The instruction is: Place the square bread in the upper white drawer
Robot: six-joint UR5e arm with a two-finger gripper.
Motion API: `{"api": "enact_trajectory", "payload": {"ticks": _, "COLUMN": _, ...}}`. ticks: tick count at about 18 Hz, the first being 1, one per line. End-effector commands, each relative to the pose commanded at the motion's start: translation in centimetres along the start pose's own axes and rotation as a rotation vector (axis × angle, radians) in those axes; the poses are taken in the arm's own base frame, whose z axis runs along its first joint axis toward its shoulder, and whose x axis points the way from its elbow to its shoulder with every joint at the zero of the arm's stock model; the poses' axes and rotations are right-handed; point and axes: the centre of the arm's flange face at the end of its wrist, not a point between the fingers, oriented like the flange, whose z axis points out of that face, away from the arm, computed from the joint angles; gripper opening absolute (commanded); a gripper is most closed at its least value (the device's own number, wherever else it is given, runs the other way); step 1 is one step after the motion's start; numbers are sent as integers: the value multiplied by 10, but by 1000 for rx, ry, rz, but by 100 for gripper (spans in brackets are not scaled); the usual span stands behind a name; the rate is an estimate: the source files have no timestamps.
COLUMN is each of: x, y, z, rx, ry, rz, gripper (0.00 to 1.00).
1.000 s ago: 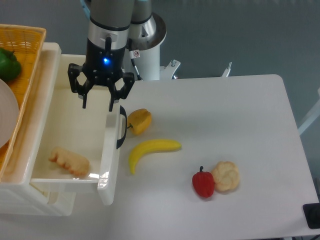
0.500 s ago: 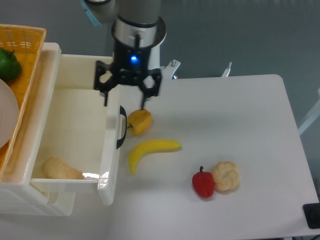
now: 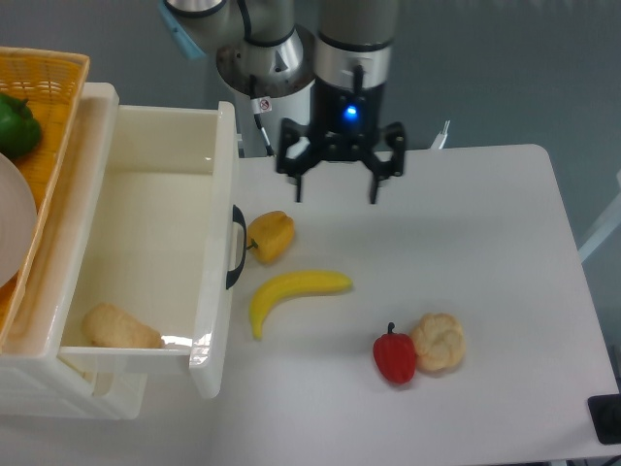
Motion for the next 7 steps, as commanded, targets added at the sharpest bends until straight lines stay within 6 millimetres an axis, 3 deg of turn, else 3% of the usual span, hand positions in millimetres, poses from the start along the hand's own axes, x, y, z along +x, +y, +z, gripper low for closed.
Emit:
{"api": "enact_trajectory", "payload": {"ticks": 3, "x": -18, "y": 0, "z": 30, "rx": -102, "ry": -48, "rz": 132, "gripper": 100}}
{"api": "enact_trajectory", "payload": {"ticks": 7, "x": -33, "y": -2, "z": 39, "rx": -137, "ry": -94, "rz": 194, "gripper": 100}}
